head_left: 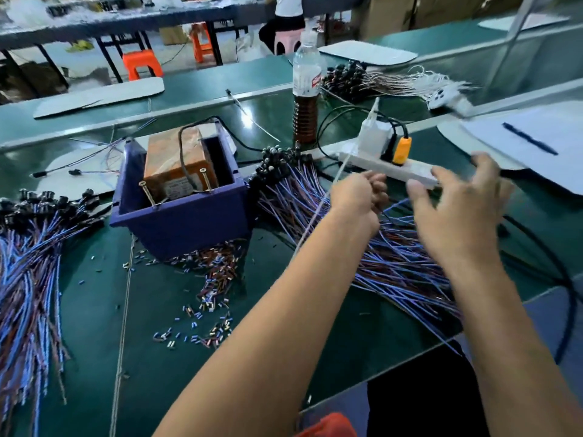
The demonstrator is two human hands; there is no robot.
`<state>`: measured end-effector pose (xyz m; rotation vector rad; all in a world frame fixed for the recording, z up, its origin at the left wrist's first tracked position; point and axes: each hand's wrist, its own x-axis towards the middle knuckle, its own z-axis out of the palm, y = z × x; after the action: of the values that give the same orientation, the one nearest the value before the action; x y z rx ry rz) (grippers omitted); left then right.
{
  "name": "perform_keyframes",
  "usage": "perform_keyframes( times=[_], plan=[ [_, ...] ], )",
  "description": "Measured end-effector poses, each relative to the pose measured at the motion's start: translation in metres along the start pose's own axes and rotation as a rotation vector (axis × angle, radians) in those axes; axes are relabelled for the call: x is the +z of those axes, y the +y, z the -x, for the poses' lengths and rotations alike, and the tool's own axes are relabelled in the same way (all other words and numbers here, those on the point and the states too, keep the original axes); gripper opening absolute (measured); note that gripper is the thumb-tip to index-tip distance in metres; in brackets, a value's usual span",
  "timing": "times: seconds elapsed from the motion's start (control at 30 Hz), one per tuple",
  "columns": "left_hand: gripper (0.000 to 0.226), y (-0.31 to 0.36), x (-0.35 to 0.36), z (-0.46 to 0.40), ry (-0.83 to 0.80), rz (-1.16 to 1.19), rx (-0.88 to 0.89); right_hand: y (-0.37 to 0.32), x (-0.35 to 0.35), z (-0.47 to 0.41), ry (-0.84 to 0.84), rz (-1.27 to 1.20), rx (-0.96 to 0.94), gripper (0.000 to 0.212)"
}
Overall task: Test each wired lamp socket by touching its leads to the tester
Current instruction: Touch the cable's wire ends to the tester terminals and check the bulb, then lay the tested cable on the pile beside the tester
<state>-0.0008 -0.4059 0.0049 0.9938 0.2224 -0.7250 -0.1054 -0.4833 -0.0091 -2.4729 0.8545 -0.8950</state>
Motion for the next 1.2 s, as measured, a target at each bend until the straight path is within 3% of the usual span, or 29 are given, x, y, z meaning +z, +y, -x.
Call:
perform_keyframes(
  times=[0.2, 0.37, 0.47, 0.67, 0.7, 0.8, 0.87, 1.07, 1.2],
  plan=[
    [0.037, 0.040, -0.021, -0.006, 0.166, 0.246, 0.279, -0.040, 0.009, 0.014, -0.336, -0.059, -0.384, 0.047],
    [0.036, 0.065, -0.031, -0.002, 0.141, 0.484, 0.317, -0.047, 0.008, 0.015, -0.523, -0.418, -0.271, 0.021],
    [0.033, 0.070, -0.035, 0.005, 0.153, 0.480, 0.336, -0.044, 0.002, 0.012, -0.448, -0.325, -0.326, 0.014],
    [0.024, 0.063, -0.051, 0.011, 0.256, 0.102, 0.470, -0.030, -0.012, 0.003, -0.328, -0.158, -0.308, 0.014],
    [0.023, 0.062, -0.055, 0.010, 0.321, -0.055, 0.501, -0.028, -0.009, 0.003, -0.325, -0.114, -0.310, 0.015],
    [0.025, 0.056, -0.072, 0.007, 0.565, -0.810, 0.718, -0.024, 0.007, 0.007, -0.375, 0.044, -0.309, 0.018],
    [0.032, 0.050, -0.081, 0.009, 0.639, -1.123, 0.815, -0.022, 0.018, 0.013, -0.385, 0.093, -0.324, 0.020],
    [0.046, 0.043, -0.086, 0.019, 0.557, -1.301, 0.767, -0.023, 0.023, 0.015, -0.322, -0.055, -0.289, 0.020],
    [0.045, 0.048, -0.100, 0.041, 0.246, -1.276, 0.473, -0.045, 0.024, 0.025, -0.209, -0.226, -0.359, 0.015]
  ],
)
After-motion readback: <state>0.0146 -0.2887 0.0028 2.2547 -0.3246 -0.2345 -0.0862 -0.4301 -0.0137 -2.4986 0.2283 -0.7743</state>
